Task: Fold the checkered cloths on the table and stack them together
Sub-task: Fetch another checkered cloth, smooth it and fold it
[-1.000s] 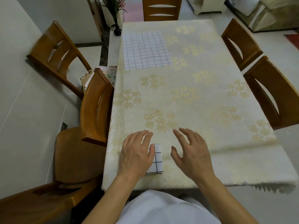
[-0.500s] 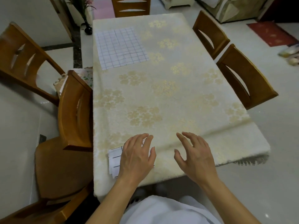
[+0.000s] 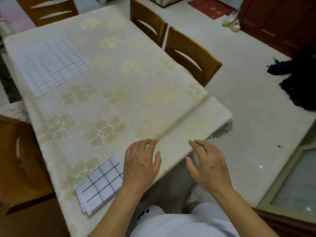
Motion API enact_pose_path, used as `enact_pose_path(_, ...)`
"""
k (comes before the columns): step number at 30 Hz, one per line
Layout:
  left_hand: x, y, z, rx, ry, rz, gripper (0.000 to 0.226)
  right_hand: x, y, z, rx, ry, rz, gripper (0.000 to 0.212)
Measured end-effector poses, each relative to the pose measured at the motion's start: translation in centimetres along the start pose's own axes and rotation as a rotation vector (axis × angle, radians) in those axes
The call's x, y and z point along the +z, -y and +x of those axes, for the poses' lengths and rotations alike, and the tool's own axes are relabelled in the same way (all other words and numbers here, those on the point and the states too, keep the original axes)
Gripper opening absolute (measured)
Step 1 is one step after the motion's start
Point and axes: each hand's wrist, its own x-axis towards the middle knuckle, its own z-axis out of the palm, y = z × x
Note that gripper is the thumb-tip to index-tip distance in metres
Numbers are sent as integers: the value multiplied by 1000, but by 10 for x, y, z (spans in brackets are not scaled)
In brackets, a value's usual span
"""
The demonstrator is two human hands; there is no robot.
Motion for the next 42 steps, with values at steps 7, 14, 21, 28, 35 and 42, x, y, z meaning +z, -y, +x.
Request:
enact_pose_path(7, 42, -100, 54, 141, 87, -38, 37, -32, -102, -12, 193, -61, -8, 46)
enact_pose_path(14, 109, -233, 112, 202, 143, -31, 37, -82, -243, -17, 308, -110, -16, 46)
enact_pose_path(21, 155, -348, 155, 223, 180, -69, 41, -135, -354, -6, 369, -169, -11, 45)
enact_pose_path(28, 188, -402, 190, 299, 193, -29, 38, -150, -407, 3, 446, -196, 37, 46)
enact_pose_path(35, 239, -425, 263, 311, 156, -29, 36, -143, -457, 43, 514, -164, 46, 47)
enact_pose_path(42, 289, -436, 379, 253, 130, -31, 37, -145, -524, 182, 395, -147, 14, 46)
